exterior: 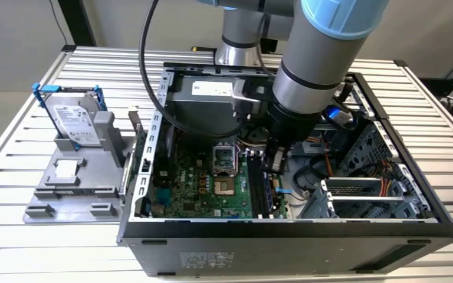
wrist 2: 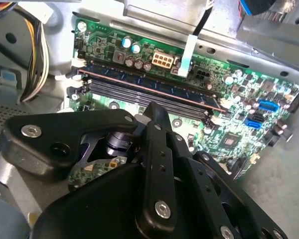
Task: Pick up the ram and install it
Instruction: 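Press down the ram until it locks into place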
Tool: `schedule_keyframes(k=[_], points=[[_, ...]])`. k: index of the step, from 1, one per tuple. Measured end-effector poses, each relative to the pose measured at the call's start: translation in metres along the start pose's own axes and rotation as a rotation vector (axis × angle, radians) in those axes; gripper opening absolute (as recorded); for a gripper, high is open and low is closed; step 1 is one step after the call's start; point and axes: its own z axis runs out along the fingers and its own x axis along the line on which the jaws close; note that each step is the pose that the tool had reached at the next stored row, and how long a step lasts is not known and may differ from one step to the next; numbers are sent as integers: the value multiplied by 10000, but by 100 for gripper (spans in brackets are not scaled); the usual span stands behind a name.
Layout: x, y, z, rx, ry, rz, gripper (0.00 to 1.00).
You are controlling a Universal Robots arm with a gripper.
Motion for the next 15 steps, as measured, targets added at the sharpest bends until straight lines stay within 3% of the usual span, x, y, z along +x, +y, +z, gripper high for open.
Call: schedule_keyframes(k=[15], points=[[-7,-23,-1,-27,75,-1715,0]])
